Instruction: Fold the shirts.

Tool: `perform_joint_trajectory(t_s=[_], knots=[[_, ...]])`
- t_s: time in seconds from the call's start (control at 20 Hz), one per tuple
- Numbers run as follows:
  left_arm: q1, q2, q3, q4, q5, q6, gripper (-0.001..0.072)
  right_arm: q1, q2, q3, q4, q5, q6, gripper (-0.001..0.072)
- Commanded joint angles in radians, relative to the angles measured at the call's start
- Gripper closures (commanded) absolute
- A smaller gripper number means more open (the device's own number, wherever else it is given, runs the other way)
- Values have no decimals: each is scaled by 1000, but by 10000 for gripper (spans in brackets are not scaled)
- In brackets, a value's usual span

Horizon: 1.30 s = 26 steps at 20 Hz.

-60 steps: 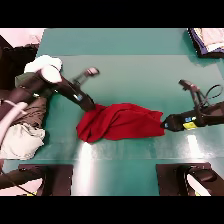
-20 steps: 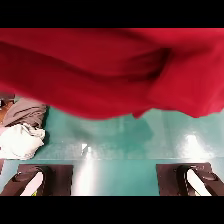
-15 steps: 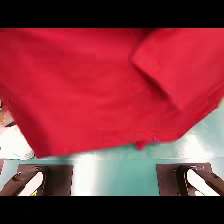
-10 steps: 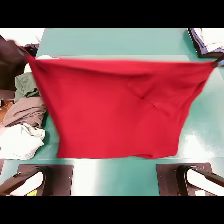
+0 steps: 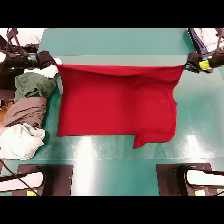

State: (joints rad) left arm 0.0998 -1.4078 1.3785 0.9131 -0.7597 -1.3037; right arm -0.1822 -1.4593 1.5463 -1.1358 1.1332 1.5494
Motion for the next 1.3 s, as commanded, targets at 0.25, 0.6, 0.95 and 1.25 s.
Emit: perform_joint_trajectory(t_s=[0.25,0.6,0.95,1.25], knots=[[-47,-112,-3,31,162,107,681,110,-101,-8,-170,-290,-55,701],[-47,-121,-4,166,-38,107,681,100,-114,-26,-274,-131,-68,702],[-49,-121,-104,268,-151,96,681,106,-72,-251,-270,-88,-56,701],[-49,-121,-147,266,-177,42,678,105,-72,-267,-145,-60,-49,692]])
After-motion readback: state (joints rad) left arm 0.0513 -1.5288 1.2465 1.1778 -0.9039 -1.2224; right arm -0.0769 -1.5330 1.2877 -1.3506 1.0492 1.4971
